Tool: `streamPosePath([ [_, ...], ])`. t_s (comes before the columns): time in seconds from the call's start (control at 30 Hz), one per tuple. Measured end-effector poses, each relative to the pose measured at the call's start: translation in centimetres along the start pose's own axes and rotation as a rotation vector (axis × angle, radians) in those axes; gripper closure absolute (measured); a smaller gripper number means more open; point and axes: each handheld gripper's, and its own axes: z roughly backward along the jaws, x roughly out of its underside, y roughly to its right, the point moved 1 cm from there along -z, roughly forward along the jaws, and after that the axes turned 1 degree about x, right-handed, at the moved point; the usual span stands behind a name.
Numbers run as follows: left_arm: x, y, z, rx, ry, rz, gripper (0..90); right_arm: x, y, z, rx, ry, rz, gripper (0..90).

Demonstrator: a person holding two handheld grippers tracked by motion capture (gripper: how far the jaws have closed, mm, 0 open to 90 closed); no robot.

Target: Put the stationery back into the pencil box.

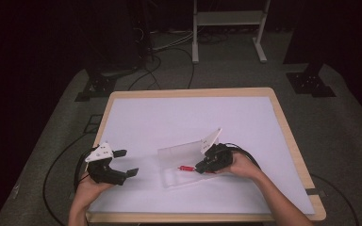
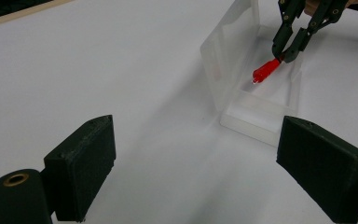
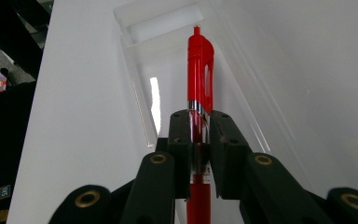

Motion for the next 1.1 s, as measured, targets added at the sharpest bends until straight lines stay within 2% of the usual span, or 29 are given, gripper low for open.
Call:
streamPosePath([
  [0.7, 0.0, -0.1, -0.1, 0.006, 0.001, 0.006, 11.1, 0.3, 0.4, -0.3, -0.026, 0.005, -0.014, 77.7],
  [0.77, 0.0, -0.2, -0.1, 0.007, 0.001, 0.004, 11.1, 0.3, 0.4, -0.2, -0.032, 0.011, -0.017, 74.3],
  [1.1, 0.1, -0.1, -0.1, 0.01, 0.004, 0.003, 10.9, 0.4, 0.1, 1.6, -0.001, 0.069, -0.037, 67.9],
])
